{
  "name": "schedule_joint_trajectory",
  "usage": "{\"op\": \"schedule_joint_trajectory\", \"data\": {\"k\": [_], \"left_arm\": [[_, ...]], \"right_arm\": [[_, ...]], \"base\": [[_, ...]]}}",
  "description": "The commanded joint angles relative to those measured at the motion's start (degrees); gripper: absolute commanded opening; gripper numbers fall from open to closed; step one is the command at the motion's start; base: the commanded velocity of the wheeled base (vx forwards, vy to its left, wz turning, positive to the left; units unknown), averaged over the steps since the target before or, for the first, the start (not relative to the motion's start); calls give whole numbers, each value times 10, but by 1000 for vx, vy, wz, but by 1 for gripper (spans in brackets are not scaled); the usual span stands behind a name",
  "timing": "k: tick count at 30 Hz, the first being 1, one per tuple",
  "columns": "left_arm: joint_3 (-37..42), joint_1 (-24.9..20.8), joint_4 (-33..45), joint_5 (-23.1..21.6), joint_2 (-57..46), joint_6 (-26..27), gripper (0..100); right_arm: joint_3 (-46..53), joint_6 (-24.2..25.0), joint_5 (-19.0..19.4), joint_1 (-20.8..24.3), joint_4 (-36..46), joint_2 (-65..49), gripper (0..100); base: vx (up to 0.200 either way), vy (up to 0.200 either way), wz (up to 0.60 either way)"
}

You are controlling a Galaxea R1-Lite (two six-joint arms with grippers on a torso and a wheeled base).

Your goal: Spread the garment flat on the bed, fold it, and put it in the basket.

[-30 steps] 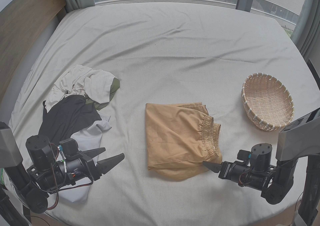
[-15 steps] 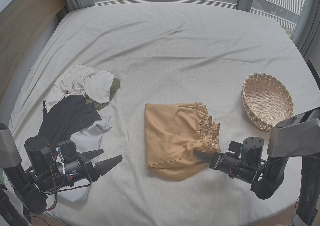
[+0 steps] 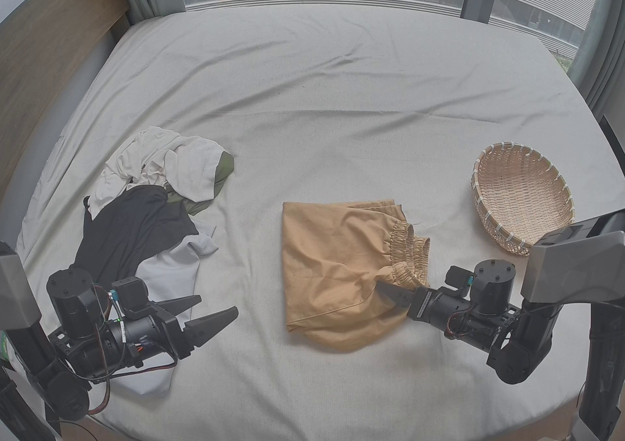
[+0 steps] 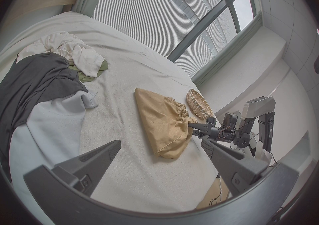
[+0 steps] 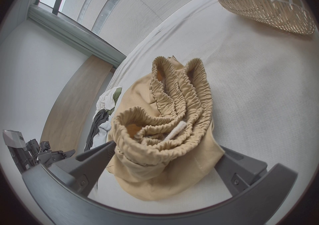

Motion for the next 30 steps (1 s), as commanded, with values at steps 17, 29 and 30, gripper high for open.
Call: {"op": "schedule_joint_trajectory", "data": {"k": [17,29,30], "left_arm": [[5,-1,0,1,0,1,100],[7,6,0,1,-1,1,100],[7,7,0,1,0,1,100]], "right_arm": [[10,20,4,12,3,-33,100],[-13,19,1,9,2,0,0],[-7,16,0,11,2,-4,0]], "base": [[0,0,0],[0,0,0],[0,0,0]]}}
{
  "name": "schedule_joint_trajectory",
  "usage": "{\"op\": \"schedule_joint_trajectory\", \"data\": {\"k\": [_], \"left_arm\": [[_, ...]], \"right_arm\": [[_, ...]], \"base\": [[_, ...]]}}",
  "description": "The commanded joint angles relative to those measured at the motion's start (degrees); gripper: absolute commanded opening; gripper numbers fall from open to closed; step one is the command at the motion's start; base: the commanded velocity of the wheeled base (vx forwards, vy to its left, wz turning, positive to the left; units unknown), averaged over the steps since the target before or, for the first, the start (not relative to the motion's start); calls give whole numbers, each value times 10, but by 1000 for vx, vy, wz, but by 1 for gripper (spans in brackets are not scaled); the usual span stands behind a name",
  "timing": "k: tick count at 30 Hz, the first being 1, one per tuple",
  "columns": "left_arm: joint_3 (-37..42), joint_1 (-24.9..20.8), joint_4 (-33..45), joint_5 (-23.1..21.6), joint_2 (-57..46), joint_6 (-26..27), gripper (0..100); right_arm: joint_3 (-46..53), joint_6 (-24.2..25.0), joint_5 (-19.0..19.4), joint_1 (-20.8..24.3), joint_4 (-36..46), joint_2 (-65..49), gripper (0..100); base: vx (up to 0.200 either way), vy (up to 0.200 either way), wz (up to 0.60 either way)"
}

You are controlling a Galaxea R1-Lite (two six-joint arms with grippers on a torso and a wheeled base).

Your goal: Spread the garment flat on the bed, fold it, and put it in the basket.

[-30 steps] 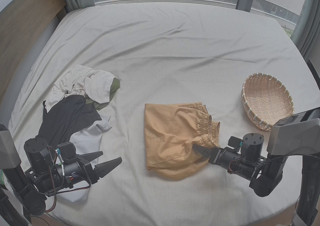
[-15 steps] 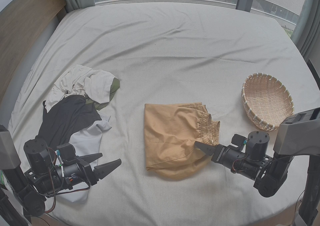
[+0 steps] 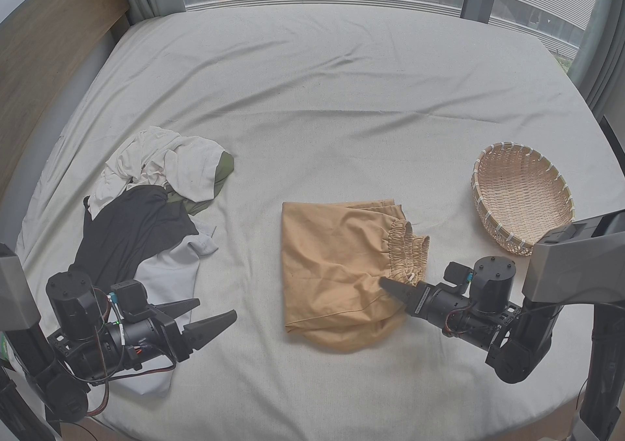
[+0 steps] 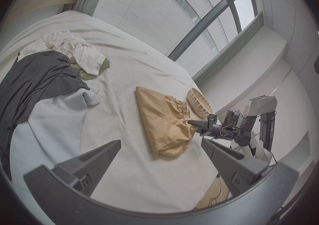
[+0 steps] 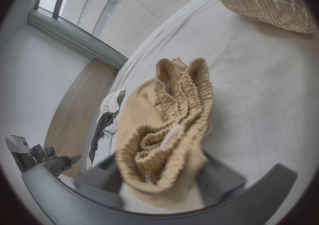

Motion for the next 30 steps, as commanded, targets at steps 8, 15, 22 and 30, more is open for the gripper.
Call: {"op": "schedule_joint_trajectory", "data": {"k": [8,15,22,30], "left_arm": [[-16,9,0,4,0,2,100],[-14,19,0,4,2,25,100],[-13,23,0,5,0,33,100],[-11,26,0,4,1,44,100]], "right_arm": [[19,-8,10,14,1,-94,0],[14,-42,15,38,52,-171,0],[-18,-46,17,52,95,-239,0],[-69,-57,17,55,177,-282,0]], "base": [[0,0,0],[0,0,0],[0,0,0],[0,0,0]]}}
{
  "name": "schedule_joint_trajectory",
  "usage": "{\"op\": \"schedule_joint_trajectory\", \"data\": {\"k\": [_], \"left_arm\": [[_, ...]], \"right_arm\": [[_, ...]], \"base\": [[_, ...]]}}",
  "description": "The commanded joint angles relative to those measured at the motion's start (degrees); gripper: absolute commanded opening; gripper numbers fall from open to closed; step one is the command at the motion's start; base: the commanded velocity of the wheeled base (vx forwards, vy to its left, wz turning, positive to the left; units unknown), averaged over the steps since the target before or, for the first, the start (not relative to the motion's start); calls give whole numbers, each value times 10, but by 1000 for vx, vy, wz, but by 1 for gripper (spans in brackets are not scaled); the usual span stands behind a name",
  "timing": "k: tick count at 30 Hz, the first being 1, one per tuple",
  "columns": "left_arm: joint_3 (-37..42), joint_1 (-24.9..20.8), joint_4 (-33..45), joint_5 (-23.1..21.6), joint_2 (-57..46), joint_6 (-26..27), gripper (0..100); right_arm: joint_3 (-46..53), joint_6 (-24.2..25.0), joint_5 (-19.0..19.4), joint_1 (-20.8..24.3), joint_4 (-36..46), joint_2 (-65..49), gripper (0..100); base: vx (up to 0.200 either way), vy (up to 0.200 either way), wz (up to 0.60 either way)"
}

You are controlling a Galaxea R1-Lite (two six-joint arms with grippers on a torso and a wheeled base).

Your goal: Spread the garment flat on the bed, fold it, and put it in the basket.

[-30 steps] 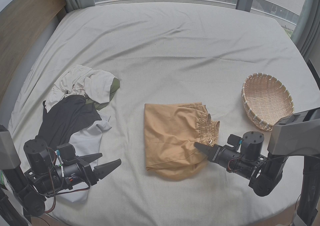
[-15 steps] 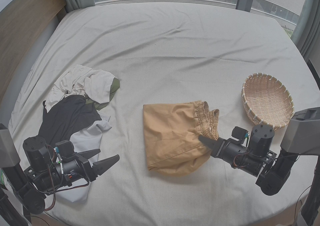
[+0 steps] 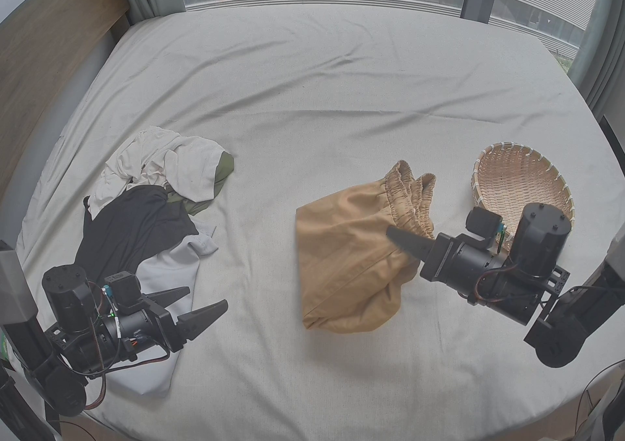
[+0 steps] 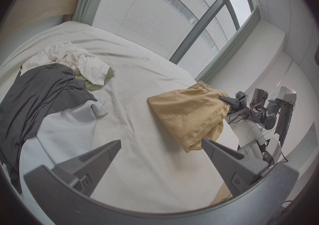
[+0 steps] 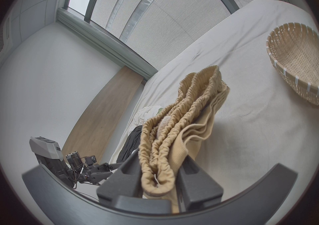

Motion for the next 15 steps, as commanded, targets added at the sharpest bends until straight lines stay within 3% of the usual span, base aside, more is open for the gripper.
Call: {"op": "schedule_joint_trajectory", "data": {"k": [1,15], "left_arm": [[2,1,0,0,1,2,100],[6,2,0,0,1,2,100]], "right_arm": [[-33,-7,1,4,19,-42,0],[-87,-8,1,27,20,-45,0]], "base": [[0,0,0],[0,0,0]]}}
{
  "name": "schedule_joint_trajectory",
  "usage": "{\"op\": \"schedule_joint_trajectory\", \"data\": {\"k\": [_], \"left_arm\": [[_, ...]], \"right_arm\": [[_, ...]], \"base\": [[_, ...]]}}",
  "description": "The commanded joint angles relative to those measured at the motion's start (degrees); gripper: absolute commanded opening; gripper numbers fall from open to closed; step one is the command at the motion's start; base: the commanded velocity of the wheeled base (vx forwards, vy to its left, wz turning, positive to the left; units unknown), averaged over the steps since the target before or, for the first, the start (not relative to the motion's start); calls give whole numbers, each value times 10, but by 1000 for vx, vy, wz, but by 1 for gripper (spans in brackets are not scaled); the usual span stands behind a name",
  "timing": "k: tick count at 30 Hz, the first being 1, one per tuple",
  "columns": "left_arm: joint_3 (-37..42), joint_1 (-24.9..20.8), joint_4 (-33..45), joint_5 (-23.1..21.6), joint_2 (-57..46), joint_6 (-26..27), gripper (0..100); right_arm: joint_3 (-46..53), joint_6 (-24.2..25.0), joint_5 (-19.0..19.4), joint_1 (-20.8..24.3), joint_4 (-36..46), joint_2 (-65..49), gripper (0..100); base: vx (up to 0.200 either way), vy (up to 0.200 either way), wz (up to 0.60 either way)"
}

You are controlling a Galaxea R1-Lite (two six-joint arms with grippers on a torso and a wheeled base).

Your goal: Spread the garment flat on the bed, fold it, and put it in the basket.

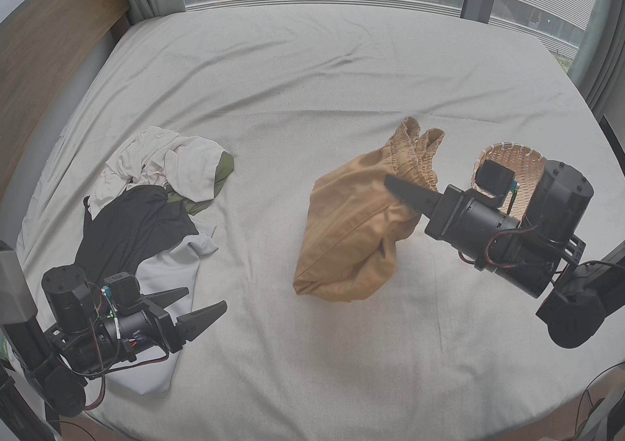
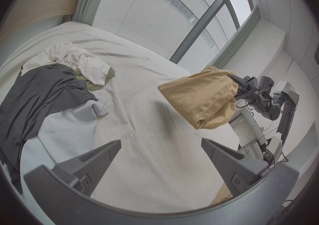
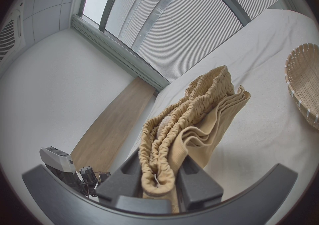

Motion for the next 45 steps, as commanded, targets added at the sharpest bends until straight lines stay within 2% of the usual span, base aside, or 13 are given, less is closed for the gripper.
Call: {"op": "schedule_joint_trajectory", "data": {"k": [1,8,12,17,22,25,36,42,45], "left_arm": [[4,0,0,0,1,0,100],[7,0,0,0,1,0,100],[10,0,0,0,1,0,100],[12,3,0,0,1,0,100],[13,4,0,0,1,0,100],[18,4,0,-1,2,-2,100],[20,9,0,-2,2,-3,100],[20,9,0,-2,2,-3,100],[21,9,0,-3,2,-3,100]], "right_arm": [[-17,0,1,11,-4,-5,0],[-30,0,0,4,-6,-10,0],[-38,-8,-2,-15,0,-22,0],[-46,-58,-21,-64,19,-26,0],[-56,-65,-47,-100,28,-35,0],[-60,-112,-65,-158,41,-46,0],[-61,-138,-65,-269,74,-79,0],[-58,-143,-45,-332,75,-68,0],[-56,-143,-38,-349,74,-57,0]], "base": [[0,0,0],[0,0,0],[0,0,0],[0,0,0],[0,0,0],[0,0,0],[0,0,0],[0,0,0],[0,0,0]]}}
